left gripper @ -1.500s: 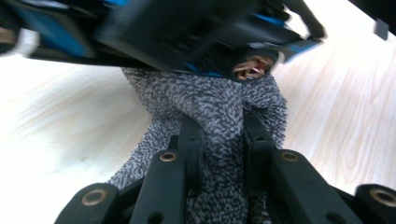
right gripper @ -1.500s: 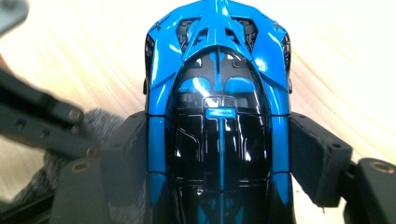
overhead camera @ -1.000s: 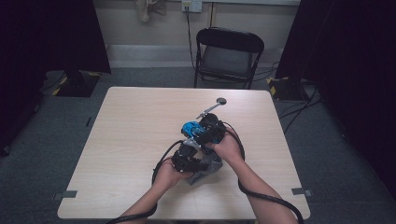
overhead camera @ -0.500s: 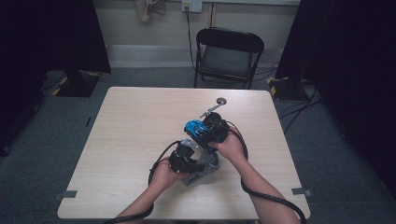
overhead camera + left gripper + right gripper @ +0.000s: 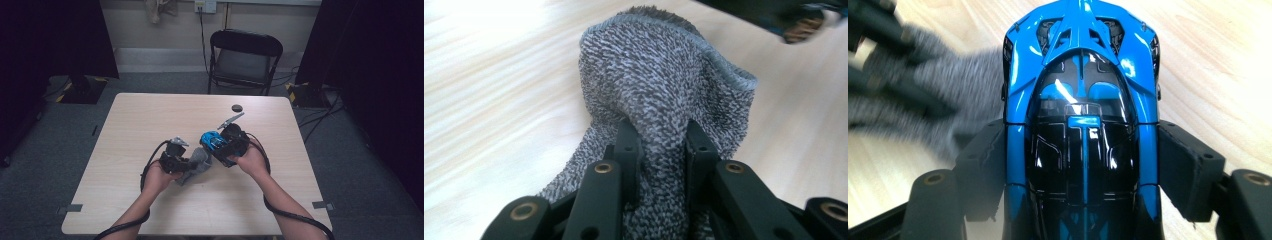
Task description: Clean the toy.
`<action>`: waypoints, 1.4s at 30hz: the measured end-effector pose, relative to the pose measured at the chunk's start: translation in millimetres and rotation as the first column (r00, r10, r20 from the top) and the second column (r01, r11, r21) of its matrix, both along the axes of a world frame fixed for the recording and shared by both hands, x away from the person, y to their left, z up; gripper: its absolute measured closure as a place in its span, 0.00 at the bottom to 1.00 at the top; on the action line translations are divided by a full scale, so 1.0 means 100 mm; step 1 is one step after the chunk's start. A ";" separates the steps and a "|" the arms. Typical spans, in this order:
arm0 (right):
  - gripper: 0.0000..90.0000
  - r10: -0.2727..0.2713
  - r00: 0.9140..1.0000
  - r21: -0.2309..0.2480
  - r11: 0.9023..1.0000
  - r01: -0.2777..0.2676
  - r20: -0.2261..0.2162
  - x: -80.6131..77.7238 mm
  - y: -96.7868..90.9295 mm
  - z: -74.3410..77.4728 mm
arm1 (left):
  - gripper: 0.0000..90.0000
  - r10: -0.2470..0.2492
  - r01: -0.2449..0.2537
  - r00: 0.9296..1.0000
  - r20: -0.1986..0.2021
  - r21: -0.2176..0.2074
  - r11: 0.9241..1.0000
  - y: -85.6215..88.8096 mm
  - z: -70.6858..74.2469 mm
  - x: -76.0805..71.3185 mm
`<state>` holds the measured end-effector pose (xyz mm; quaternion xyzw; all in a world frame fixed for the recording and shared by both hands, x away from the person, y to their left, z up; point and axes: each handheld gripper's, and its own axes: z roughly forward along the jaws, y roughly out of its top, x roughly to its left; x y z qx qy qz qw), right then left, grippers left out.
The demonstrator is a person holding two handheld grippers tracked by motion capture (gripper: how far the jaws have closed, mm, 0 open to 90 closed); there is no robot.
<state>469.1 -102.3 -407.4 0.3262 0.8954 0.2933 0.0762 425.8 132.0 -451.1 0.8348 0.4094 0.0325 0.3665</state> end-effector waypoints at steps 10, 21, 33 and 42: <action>0.32 0.035 0.999 0.007 0.999 -0.035 -0.005 -0.09 0.01 -0.04 | 0.82 0.066 -0.066 0.998 0.022 0.005 0.998 0.11 0.04 0.13; 0.32 0.060 0.998 0.001 0.998 -0.060 0.002 -0.18 0.02 -0.03 | 0.82 0.121 -0.121 0.992 0.039 0.001 0.993 0.10 0.09 0.26; 0.32 0.064 0.998 -0.001 0.998 -0.064 0.000 -0.20 0.05 -0.08 | 0.82 0.086 -0.085 0.995 0.047 -0.020 0.996 -0.02 0.11 0.23; 0.32 0.066 0.998 -0.004 0.998 -0.066 0.001 -0.17 0.07 -0.03 | 0.82 0.016 -0.016 0.998 0.054 -0.005 1.000 -0.15 0.10 0.18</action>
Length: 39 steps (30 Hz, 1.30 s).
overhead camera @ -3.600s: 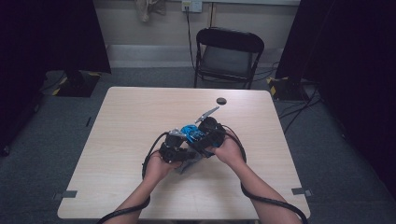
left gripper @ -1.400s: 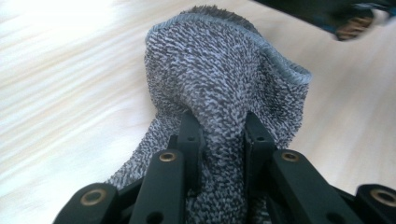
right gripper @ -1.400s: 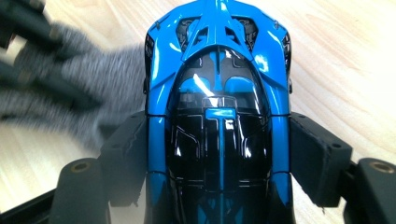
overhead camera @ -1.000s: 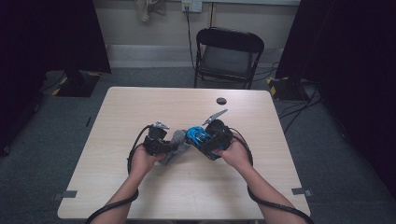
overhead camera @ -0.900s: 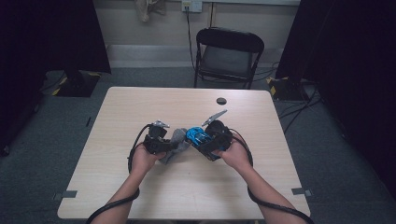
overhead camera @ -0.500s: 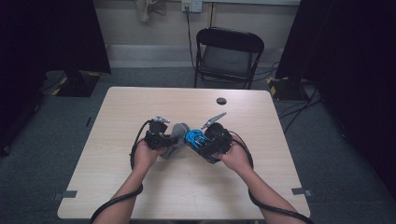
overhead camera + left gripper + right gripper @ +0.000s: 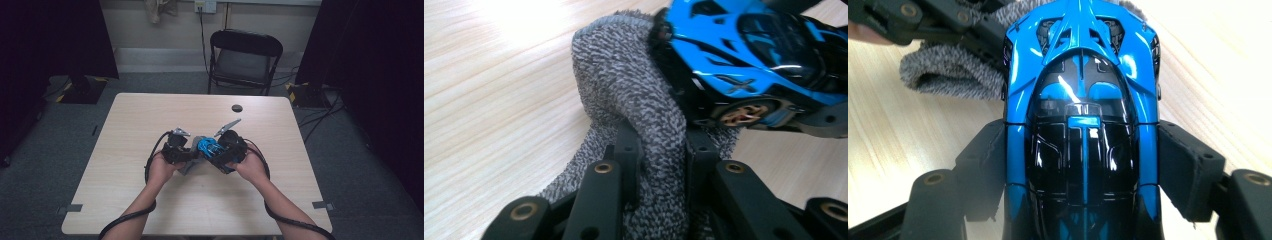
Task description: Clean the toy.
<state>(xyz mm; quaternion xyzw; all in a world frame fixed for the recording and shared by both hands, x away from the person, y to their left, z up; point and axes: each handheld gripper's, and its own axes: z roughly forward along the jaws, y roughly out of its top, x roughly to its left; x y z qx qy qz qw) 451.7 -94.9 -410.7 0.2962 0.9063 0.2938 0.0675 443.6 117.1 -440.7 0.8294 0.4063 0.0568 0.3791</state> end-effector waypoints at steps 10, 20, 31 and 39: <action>0.32 -0.013 1.000 -0.002 1.000 0.013 -0.007 0.06 0.00 0.02 | 0.82 -0.044 0.044 0.999 0.013 0.003 0.999 -0.08 -0.02 -0.05; 0.32 -0.011 1.000 -0.012 1.000 0.011 -0.020 0.08 0.03 0.02 | 0.82 -0.071 0.071 0.997 0.008 0.004 0.997 -0.14 -0.06 -0.08; 0.32 -0.005 1.000 -0.021 1.000 0.005 -0.026 0.11 0.07 0.04 | 0.82 -0.093 0.093 0.996 0.018 -0.005 0.996 -0.20 -0.08 -0.12; 0.32 -0.019 0.999 -0.023 1.000 0.018 -0.031 0.13 0.10 0.03 | 0.82 -0.111 0.111 0.994 0.014 -0.008 0.994 -0.26 -0.11 -0.17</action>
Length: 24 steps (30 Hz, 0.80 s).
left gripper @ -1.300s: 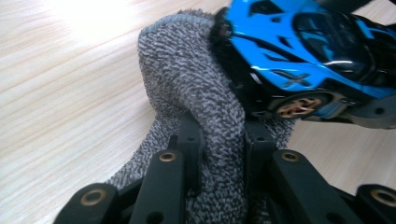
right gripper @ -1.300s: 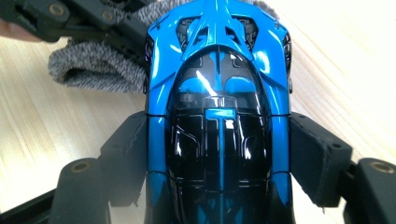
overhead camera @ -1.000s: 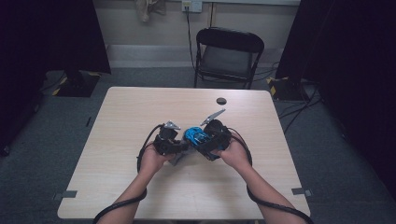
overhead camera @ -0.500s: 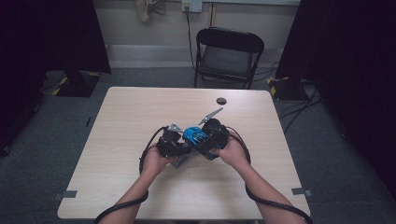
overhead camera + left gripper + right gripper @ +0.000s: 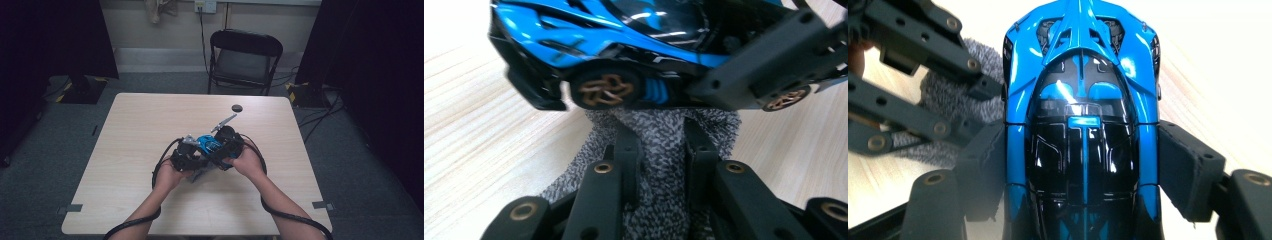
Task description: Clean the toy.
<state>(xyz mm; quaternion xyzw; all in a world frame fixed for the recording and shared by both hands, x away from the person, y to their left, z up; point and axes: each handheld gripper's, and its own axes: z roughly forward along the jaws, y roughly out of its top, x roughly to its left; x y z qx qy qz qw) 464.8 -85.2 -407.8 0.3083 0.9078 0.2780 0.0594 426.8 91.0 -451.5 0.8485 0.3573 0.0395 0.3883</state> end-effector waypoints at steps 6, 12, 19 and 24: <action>0.32 -0.010 1.000 0.008 1.000 0.010 -0.001 0.01 0.01 0.03 | 0.82 -0.031 0.031 0.999 0.009 0.000 1.000 -0.09 0.01 -0.05; 0.32 -0.021 1.000 0.014 1.000 0.021 -0.003 0.02 0.01 0.04 | 0.82 -0.045 0.045 0.999 0.009 -0.001 0.999 -0.14 0.01 -0.09; 0.32 -0.031 1.000 0.017 0.999 0.031 -0.007 0.05 0.03 0.03 | 0.82 -0.062 0.062 0.998 0.008 -0.002 0.998 -0.22 -0.02 -0.13; 0.32 -0.032 0.999 0.018 0.999 0.032 -0.008 0.05 0.04 0.03 | 0.82 -0.076 0.076 0.997 0.005 -0.009 0.997 -0.27 -0.04 -0.16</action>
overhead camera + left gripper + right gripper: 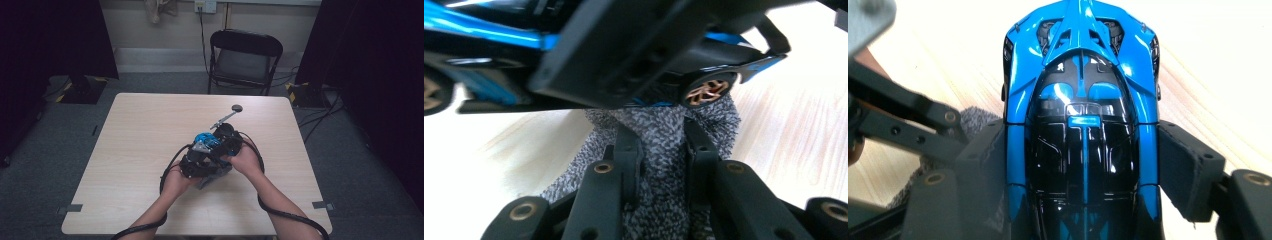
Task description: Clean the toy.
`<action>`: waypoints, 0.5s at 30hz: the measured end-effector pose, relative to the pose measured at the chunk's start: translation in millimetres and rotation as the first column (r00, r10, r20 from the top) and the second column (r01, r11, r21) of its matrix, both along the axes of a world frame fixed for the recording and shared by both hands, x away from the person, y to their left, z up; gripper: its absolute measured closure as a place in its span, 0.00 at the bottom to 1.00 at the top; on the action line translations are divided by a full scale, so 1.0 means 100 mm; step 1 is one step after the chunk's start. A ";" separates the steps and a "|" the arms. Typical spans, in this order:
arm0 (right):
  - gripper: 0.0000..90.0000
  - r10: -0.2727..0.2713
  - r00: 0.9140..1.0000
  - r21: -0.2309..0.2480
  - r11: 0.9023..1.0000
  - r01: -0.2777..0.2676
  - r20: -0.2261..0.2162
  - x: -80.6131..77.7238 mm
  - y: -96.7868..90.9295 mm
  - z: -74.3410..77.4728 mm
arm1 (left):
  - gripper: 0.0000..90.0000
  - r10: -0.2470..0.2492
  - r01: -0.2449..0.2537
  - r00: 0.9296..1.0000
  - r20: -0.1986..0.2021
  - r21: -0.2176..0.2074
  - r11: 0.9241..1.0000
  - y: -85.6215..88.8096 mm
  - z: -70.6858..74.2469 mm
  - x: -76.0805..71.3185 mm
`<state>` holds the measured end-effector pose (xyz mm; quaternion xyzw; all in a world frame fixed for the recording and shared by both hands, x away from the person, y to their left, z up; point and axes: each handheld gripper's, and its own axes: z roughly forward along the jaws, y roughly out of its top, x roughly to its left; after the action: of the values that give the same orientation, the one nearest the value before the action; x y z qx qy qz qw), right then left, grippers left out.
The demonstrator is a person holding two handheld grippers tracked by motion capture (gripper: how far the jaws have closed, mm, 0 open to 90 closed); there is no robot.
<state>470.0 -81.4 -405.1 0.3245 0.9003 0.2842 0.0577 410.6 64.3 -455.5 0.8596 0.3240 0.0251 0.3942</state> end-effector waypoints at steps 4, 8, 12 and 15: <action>0.32 -0.008 1.000 0.001 1.000 0.008 0.001 0.01 0.00 0.00 | 0.82 -0.011 0.011 1.000 0.004 -0.004 1.000 -0.02 -0.02 -0.02; 0.32 -0.016 1.000 0.004 1.000 0.016 -0.002 0.01 0.01 0.00 | 0.82 -0.026 0.026 1.000 0.002 0.002 1.000 -0.05 -0.01 -0.03; 0.32 -0.015 1.000 0.009 1.000 0.015 -0.002 0.02 0.01 0.01 | 0.82 -0.041 0.042 0.999 0.003 -0.007 0.999 -0.10 -0.01 -0.06; 0.32 -0.019 1.000 0.007 1.000 0.019 -0.007 0.03 0.01 0.01 | 0.81 -0.042 0.042 0.999 0.004 -0.009 0.999 -0.12 -0.01 -0.07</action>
<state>473.4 -80.5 -403.7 0.3343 0.8963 0.2857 0.0562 403.9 52.7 -456.9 0.8643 0.3054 0.0168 0.3992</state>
